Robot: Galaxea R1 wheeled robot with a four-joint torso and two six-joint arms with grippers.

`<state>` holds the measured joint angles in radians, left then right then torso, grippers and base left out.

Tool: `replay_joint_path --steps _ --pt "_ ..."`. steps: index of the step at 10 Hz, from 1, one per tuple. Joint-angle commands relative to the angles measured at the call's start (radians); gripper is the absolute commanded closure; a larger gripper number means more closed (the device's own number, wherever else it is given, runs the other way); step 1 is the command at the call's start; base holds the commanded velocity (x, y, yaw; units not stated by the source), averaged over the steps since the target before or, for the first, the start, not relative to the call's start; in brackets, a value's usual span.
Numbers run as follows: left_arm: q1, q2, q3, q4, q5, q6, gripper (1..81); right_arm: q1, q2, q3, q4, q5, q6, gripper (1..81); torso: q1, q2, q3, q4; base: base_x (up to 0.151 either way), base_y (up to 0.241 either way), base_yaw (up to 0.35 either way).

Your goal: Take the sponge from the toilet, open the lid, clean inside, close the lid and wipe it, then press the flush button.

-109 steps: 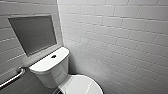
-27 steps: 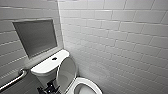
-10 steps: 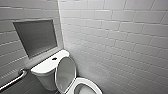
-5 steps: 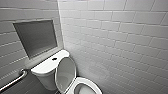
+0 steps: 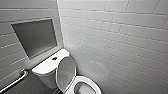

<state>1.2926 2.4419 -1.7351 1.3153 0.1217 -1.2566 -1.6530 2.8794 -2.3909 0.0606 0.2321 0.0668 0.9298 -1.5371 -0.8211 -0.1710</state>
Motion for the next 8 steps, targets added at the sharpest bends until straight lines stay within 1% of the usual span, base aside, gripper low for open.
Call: replay_joint_path --steps 1,3,8 --pt "-0.002 0.069 -0.083 0.019 0.029 0.013 1.0 0.008 -0.007 0.01 -0.007 -0.063 -0.001 81.1 -0.063 0.097 0.094 0.0 0.0 0.0 0.0" --pt "0.015 0.097 -0.11 0.019 0.03 0.013 1.0 0.008 -0.006 0.009 -0.007 -0.063 -0.002 81.1 -0.103 0.159 0.151 0.0 0.0 0.0 0.0" --pt "0.043 0.192 -0.245 0.019 0.029 0.013 1.0 0.012 0.002 -0.005 0.001 -0.063 -0.002 81.1 -0.222 0.341 0.325 0.0 0.0 0.0 0.0"
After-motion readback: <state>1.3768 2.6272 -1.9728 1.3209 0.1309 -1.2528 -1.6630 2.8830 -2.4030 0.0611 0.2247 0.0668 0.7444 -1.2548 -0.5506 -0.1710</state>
